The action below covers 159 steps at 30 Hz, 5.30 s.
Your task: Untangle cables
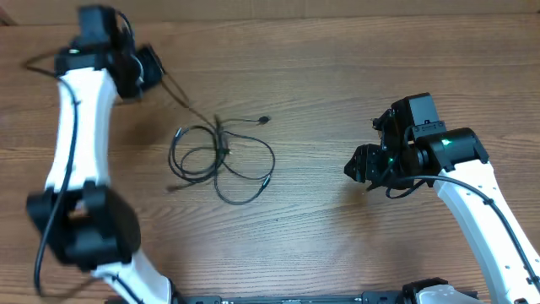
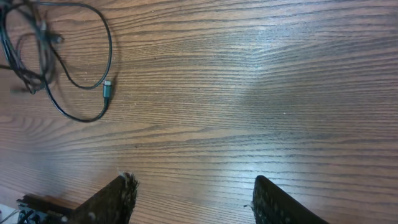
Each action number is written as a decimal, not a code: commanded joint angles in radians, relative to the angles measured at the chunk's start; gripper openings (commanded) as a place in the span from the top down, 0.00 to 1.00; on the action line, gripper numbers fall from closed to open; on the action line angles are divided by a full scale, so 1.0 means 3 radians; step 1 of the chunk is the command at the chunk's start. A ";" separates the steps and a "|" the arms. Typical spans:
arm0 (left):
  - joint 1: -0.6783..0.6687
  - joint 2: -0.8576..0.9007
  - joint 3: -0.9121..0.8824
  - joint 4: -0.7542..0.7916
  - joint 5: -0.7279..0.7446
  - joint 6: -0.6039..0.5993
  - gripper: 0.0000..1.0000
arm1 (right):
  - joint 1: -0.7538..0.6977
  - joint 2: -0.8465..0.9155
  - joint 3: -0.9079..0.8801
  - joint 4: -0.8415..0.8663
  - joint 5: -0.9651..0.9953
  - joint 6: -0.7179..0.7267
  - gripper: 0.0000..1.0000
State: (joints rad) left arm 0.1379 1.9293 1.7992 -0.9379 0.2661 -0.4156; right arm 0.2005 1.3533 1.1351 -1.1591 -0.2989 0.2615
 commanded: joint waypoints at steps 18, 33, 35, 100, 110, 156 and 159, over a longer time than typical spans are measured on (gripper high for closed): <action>0.0189 -0.1607 0.0253 0.1010 0.0295 -0.0037 0.96 | -0.0015 0.0000 0.0033 0.0041 0.0036 -0.0013 0.41; 0.0853 -0.1686 0.0252 0.1808 0.0111 0.0304 0.96 | -0.0015 0.0000 0.0033 0.0043 0.0036 -0.0013 0.41; 0.0877 -0.1685 0.0252 0.1781 -0.0043 0.0389 0.96 | -0.0015 0.0000 0.0033 0.0043 0.0036 -0.0013 0.41; 0.1247 0.0258 0.0249 -0.0773 -0.1425 0.0538 0.96 | -0.0015 0.0000 0.0033 -0.0001 0.0033 -0.0008 0.44; 0.1250 0.0258 0.0249 -0.1010 -0.2267 -0.0121 0.96 | -0.0015 0.0000 0.0033 -0.0001 0.0032 -0.0006 0.44; 0.0370 0.0258 0.0249 -0.0651 0.0609 0.1256 0.09 | -0.0015 0.0000 0.0033 0.0004 0.0020 0.0003 0.45; 0.0167 0.0259 0.0248 -0.0702 0.0730 0.1275 0.13 | -0.0015 0.0000 0.0033 0.0008 0.0022 0.0001 0.45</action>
State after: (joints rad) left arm 0.2462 1.9999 1.8671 -1.1358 0.3485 -0.1123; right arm 0.2005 1.3533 1.1351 -1.1618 -0.2989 0.2611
